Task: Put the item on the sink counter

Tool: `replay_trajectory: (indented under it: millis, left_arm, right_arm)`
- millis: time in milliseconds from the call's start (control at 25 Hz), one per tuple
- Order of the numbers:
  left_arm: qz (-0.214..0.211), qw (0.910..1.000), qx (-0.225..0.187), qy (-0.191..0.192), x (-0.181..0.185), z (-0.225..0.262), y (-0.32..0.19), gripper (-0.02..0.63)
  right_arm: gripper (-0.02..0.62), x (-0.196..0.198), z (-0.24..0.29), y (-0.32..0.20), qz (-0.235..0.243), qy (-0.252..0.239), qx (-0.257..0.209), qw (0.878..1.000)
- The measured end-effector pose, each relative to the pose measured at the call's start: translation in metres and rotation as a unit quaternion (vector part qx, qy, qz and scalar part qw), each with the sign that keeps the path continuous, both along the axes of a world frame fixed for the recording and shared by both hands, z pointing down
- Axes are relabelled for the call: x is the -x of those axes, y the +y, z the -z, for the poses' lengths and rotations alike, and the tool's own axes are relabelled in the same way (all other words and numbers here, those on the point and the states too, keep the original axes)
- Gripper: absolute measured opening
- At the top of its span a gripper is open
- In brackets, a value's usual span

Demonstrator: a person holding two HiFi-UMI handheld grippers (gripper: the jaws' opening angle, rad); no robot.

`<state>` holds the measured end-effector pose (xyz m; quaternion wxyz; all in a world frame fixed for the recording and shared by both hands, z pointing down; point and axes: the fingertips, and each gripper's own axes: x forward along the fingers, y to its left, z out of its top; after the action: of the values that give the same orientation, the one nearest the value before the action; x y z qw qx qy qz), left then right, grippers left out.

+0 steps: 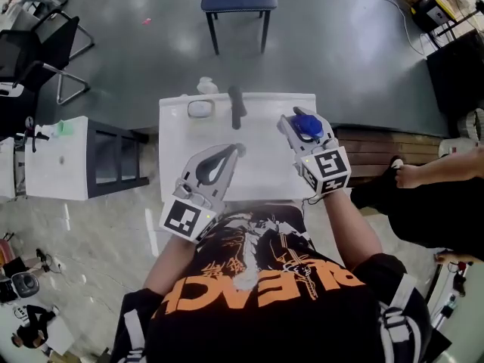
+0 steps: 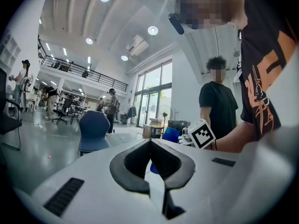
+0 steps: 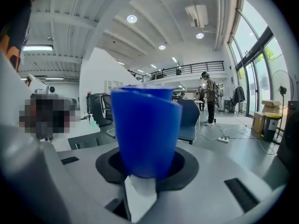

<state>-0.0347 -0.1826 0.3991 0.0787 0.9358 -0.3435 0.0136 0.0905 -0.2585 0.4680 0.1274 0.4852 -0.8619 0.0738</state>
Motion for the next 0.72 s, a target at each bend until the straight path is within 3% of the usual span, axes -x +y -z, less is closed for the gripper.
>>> replay_trajectory:
  millis: [320,720]
  left_arm:
    - [0.018,0.9997,0.018,-0.003,-0.003,-0.027,-0.016,0.015]
    - [0.003,0.9972,0.067,-0.033,-0.025,-0.088,-0.039,0.015]
  right_arm:
    - [0.144,0.005,-0.044,-0.036,0.005,0.007,0.024,1.0]
    - [0.144,0.006,-0.098,-0.066,-0.002,0.014,0.059,0.998]
